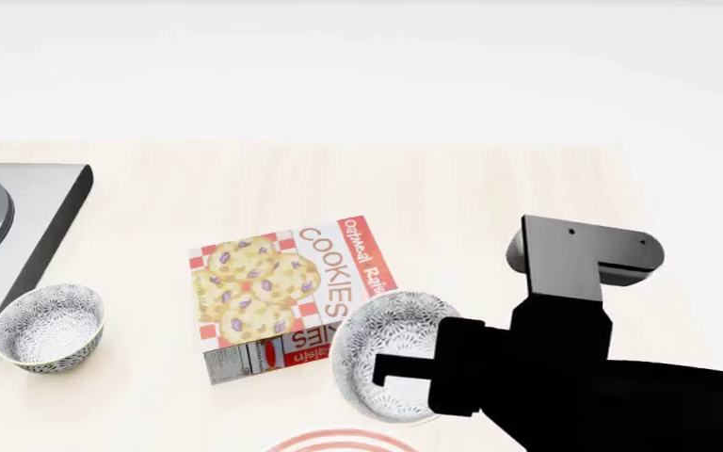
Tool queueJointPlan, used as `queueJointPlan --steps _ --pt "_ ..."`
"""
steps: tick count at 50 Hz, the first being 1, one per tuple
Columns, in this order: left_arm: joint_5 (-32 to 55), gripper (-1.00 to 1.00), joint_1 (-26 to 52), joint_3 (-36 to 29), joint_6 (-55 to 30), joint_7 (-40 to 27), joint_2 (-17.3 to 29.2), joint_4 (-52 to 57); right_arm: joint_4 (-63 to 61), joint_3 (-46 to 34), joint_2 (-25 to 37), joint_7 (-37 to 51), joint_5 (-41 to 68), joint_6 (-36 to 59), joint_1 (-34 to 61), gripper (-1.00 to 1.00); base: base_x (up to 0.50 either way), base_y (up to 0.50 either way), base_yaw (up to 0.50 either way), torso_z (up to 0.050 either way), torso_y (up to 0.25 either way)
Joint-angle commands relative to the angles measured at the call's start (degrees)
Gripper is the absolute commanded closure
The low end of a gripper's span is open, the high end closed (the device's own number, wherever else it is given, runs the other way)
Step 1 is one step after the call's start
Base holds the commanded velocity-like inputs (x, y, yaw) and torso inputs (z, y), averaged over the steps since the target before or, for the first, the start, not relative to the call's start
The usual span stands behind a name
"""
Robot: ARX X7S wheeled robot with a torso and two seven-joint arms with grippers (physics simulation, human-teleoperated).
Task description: Pick the akita bowl next to the plate and place it on the plate.
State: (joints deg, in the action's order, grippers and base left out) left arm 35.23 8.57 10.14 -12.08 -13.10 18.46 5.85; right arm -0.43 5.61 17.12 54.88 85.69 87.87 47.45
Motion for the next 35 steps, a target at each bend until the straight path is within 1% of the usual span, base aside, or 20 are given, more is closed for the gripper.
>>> queueJointPlan --steps 1,12,16,22,25,31,35 --pt "0.04 -1.0 0.11 -0.12 0.3 0.08 0.08 -0.45 2.18 -1.23 0.91 2.57 7.84 -1.62 -1.8 1.0 0.0 0.0 0.0 0.0 0.0" --pt "0.07 -1.0 0.15 -0.38 0.36 -0.08 0.1 -0.42 1.62 -3.56 1.71 -0.36 8.14 -2.43 -4.15 1.0 0.0 0.0 0.0 0.0 0.0" --pt "0.22 -1.0 0.05 -0.33 0.37 -0.11 0.15 -0.37 1.63 -4.12 1.91 -0.15 8.98 -2.74 -4.67 1.0 0.0 0.0 0.0 0.0 0.002" --pt "0.42 -1.0 -0.06 -0.36 0.2 -0.3 0.27 -0.03 1.69 -5.31 2.3 -3.49 7.18 -3.64 -5.87 1.0 0.0 0.0 0.0 0.0 0.0" --pt "0.4 -1.0 -0.05 -0.4 0.3 -0.28 0.27 -0.13 1.84 -5.57 2.17 -2.71 8.86 -3.59 -6.13 1.0 0.0 0.0 0.0 0.0 0.0" --pt "0.57 -1.0 -0.06 -0.43 0.15 -0.45 0.37 0.02 1.48 -6.57 2.55 -4.14 8.55 -3.93 -6.7 1.0 0.0 0.0 0.0 0.0 0.0" --pt "0.46 -1.0 0.06 -0.53 0.38 -0.37 0.35 -0.33 1.62 -7.04 2.72 -4.14 10.22 -3.7 -6.93 1.0 0.0 0.0 0.0 0.0 0.0"
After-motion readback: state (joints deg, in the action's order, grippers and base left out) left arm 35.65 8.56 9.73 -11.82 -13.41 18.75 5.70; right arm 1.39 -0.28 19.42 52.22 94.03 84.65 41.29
